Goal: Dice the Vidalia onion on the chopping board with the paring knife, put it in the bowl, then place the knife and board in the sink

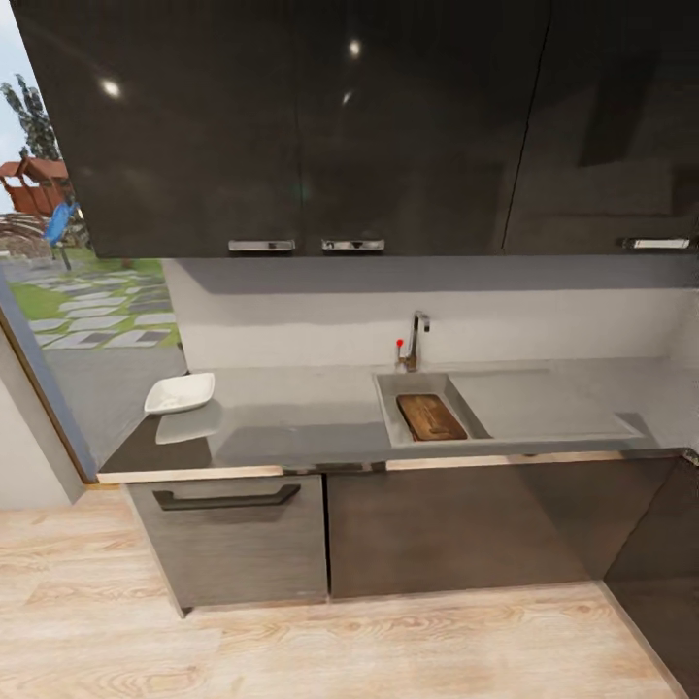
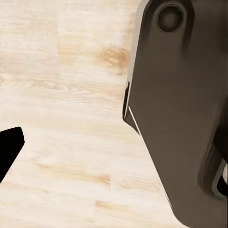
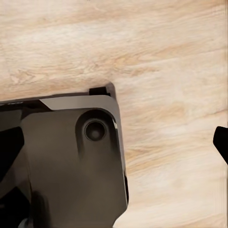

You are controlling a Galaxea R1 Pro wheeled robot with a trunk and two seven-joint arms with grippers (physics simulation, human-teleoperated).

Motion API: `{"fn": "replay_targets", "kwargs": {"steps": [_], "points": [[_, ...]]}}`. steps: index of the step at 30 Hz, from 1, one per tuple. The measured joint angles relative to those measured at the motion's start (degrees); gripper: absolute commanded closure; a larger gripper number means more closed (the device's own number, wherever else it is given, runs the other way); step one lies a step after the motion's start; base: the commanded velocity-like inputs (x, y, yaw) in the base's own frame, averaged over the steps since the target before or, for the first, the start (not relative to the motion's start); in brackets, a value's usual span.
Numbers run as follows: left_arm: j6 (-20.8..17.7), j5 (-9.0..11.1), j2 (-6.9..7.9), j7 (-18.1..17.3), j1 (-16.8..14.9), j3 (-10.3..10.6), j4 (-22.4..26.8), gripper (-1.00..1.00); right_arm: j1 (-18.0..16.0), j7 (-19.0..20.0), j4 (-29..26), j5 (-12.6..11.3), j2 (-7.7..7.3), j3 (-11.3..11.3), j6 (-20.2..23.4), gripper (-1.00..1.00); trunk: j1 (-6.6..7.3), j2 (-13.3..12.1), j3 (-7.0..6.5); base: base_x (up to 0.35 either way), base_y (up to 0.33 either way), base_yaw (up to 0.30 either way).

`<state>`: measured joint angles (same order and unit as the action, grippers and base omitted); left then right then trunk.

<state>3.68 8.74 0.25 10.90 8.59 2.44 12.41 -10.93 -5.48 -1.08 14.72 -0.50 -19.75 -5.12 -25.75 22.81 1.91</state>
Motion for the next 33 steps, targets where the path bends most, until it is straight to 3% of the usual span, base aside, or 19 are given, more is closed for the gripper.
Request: {"fn": "replay_targets", "kwargs": {"steps": [9, 33], "points": [[0.0, 1.8, 0.14, 0.0, 0.0, 0.0, 0.1, -1.00, 0.0, -0.3, -0.1, 0.0, 0.24, 0.1, 0.0, -1.00, 0.00, 0.0, -0.82, 0.000, 0.000, -0.080], [0.3, 2.1, -0.13, -0.5, 0.0, 0.5, -2.1, -1.00, 0.0, -2.8, -0.4, 0.3, 0.08, 0.3, -0.5, -1.00, -0.02, 0.1, -2.16, 0.000, 0.000, 0.090]]}}
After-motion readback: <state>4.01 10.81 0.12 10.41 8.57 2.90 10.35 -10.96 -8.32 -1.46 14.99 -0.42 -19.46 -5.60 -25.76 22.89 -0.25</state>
